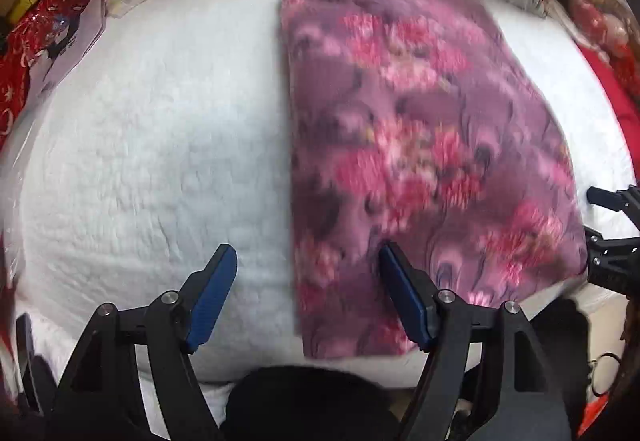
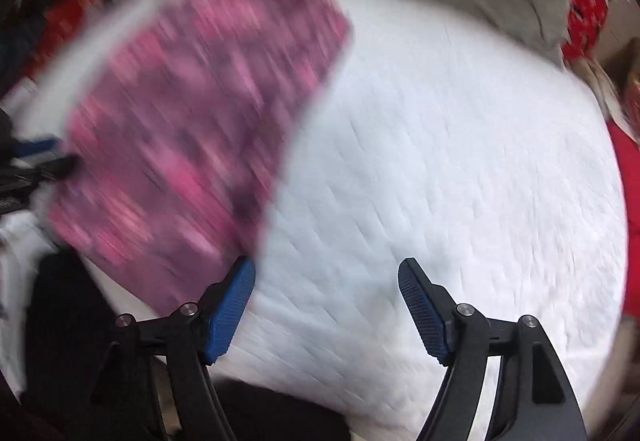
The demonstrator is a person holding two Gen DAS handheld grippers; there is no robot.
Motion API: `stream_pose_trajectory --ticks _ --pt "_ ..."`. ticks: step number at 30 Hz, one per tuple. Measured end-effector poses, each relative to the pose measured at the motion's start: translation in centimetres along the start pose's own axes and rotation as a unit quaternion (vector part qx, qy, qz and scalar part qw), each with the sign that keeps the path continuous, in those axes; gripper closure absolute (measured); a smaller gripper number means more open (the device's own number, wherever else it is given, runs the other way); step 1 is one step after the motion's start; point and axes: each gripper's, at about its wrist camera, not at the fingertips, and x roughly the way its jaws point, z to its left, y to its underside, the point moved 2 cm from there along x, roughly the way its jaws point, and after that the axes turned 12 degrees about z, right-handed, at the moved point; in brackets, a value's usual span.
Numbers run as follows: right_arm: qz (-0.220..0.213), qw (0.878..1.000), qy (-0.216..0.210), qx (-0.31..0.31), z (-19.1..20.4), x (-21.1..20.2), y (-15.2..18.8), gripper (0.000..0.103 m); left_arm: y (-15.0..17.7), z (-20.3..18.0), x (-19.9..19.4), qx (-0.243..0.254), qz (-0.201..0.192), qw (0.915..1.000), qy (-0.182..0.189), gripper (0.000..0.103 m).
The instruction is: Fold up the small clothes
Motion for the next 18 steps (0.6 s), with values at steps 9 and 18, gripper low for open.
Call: stream_pose_trajectory --ticks 9,18 --pt "-0.053 0.997 0.012 0.052 -0.5 -4.4 3.6 0.018 3.9 -1.6 -4.4 0.017 -0.075 0.9964 -0.036 0.029" --pt "-0.091 0.991 0.006 0.094 0.5 -6.1 7.6 0.008 6.9 -2.4 -6.4 0.017 -0.117 0.9928 -0.018 0.029"
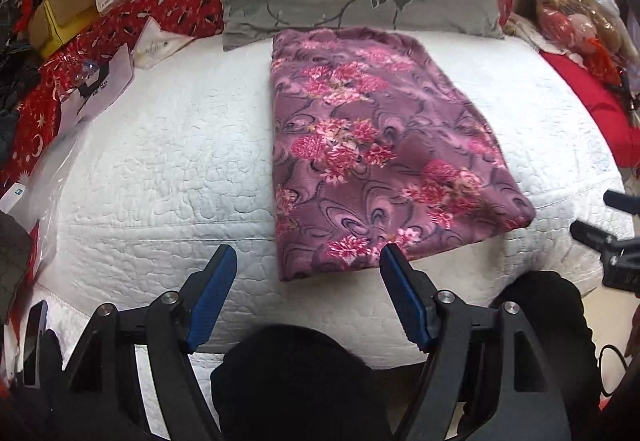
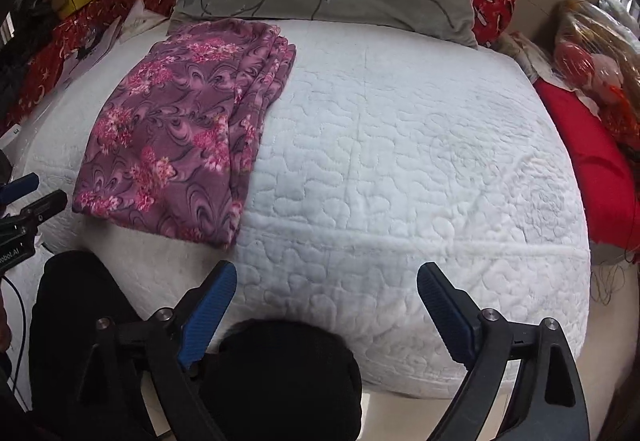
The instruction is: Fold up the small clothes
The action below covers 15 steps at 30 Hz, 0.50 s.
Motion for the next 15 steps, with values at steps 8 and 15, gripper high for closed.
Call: stream_pose_trajectory --ticks 8,15 --pt "-0.029 0.999 0.022 -0.022 1.7 -2.0 2.1 0.006 0.6 0.2 -0.4 -0.01 0.0 0.9999 0.004 0.029" --pt "-0.069 0.998 0.008 -0.008 1.5 -4.0 1.4 0.006 0.7 0.1 -1.0 -0.011 -0.005 0.9998 0.015 0.029"
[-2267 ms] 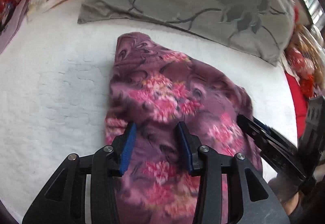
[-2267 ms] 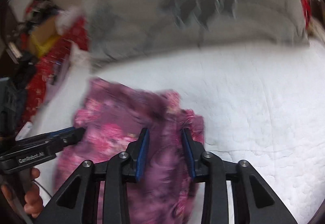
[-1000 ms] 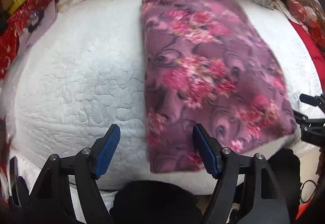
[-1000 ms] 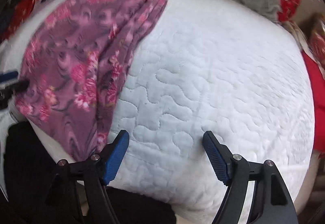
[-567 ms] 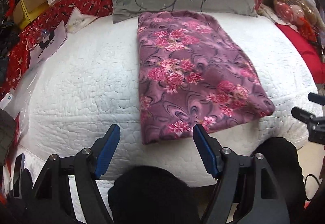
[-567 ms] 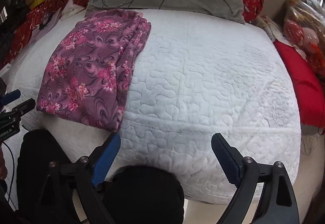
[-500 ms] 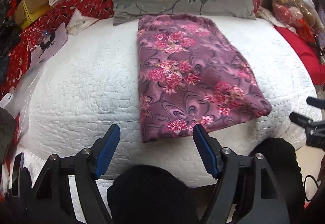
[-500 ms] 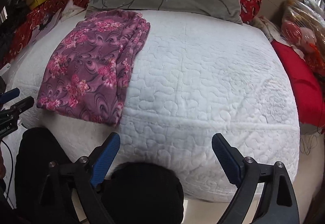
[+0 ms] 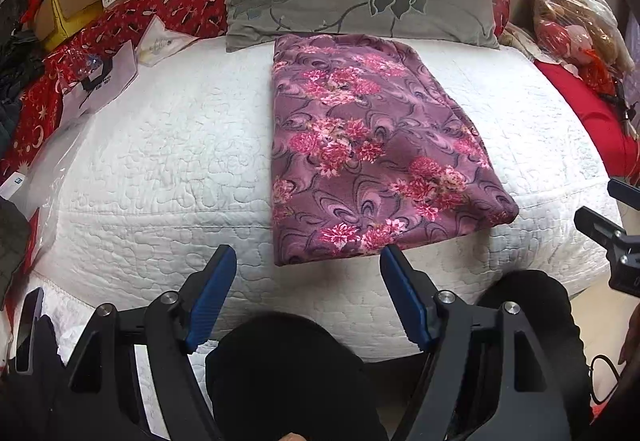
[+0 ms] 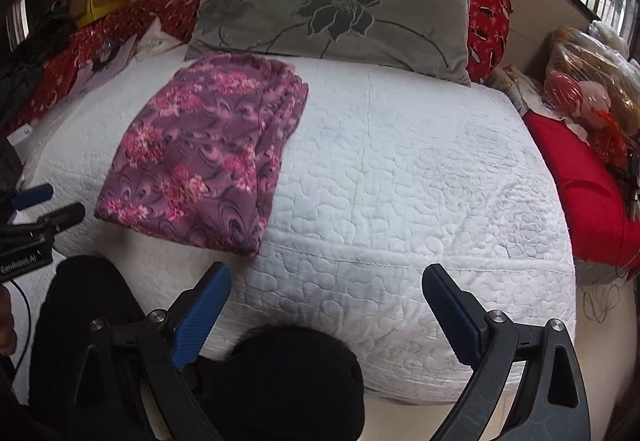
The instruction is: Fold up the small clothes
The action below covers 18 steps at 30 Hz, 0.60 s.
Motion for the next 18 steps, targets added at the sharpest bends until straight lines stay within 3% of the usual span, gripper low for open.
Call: stream_pose_trajectory --ticks 18 --pt "-0.007 1.0 0.007 0.016 -0.2 -0.6 0.0 0.006 0.4 -1.1 -1.6 0.021 -0.01 0.999 0.038 0.029"
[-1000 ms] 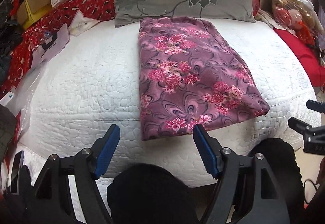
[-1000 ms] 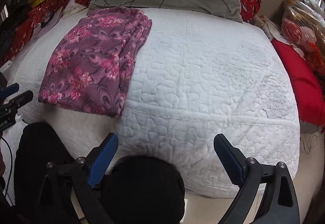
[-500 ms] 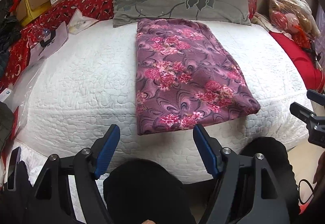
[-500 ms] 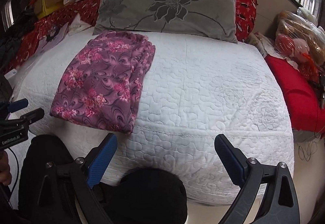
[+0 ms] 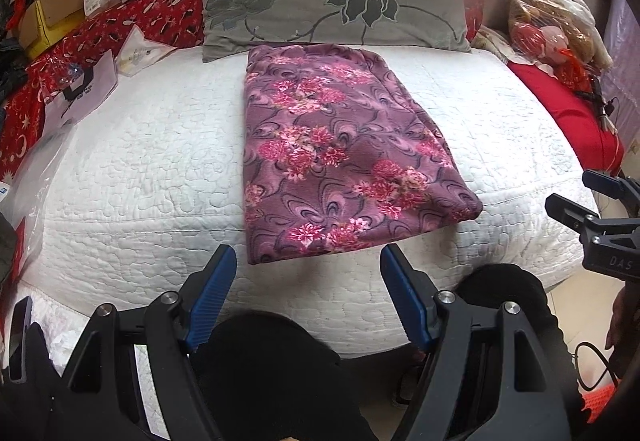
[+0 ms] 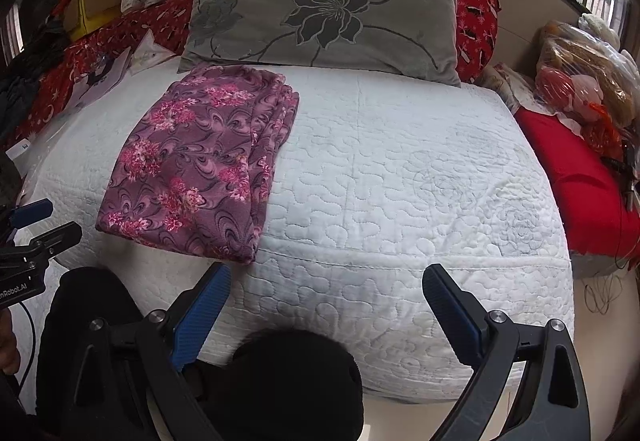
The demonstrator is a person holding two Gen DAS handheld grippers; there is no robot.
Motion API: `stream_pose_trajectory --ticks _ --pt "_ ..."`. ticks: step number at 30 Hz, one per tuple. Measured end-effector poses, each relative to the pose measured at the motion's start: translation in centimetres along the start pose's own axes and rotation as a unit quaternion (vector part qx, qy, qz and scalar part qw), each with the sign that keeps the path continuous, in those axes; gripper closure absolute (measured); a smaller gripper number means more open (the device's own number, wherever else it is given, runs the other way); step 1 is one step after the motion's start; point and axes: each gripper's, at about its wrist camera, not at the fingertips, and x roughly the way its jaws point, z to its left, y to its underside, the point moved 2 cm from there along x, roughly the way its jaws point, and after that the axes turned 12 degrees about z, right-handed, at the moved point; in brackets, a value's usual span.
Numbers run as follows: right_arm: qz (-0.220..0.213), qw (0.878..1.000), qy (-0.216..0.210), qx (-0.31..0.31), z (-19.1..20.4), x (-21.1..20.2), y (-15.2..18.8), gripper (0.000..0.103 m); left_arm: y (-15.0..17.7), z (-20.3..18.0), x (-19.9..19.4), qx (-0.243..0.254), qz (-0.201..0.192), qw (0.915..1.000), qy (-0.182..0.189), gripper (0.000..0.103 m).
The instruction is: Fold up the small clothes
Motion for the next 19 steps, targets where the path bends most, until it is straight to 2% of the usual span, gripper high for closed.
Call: stream_pose_trajectory --ticks 5,8,19 --pt "-0.001 1.0 0.0 0.0 0.0 -0.1 0.1 0.006 0.1 -0.3 -0.3 -0.001 -0.002 1.0 0.006 0.029" --pt "-0.001 1.0 -0.001 0.002 -0.1 -0.1 0.1 0.006 0.2 -0.8 -0.7 0.004 -0.014 0.9999 -0.004 0.029" --pt "0.003 1.0 0.009 0.019 -1.7 0.2 -0.1 0.003 0.1 -1.9 -0.3 0.016 0.0 0.9998 -0.01 0.029"
